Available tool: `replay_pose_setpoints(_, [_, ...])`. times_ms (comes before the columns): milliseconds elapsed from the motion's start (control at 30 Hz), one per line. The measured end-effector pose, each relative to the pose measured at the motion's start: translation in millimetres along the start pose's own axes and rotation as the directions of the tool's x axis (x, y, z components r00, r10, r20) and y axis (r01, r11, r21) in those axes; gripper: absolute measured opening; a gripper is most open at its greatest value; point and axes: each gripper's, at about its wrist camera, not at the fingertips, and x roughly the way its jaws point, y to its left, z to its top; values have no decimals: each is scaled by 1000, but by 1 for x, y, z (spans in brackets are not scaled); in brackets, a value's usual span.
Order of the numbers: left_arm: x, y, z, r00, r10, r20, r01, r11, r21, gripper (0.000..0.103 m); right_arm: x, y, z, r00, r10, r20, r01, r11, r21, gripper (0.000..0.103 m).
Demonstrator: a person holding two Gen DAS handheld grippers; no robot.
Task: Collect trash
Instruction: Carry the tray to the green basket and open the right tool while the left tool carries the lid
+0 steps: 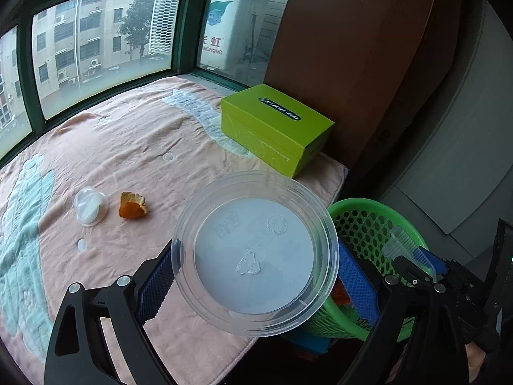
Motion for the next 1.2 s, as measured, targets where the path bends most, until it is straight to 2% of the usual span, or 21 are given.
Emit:
replay_pose_setpoints(333, [10, -43, 9, 999, -45, -10, 45, 997, 69, 90, -9, -32, -6, 998, -58, 9, 57, 997, 59, 64])
replay_pose_setpoints(467, [16, -56, 9, 998, -56, -22, 58, 994, 90, 90, -12, -43, -8, 997, -75, 11, 73, 994, 83, 68])
replay_pose_setpoints(1200, [49, -118, -3, 988, -101, -114, 120, 978, 169, 90, -36, -74, -15, 992, -115, 60, 104, 981, 166, 78])
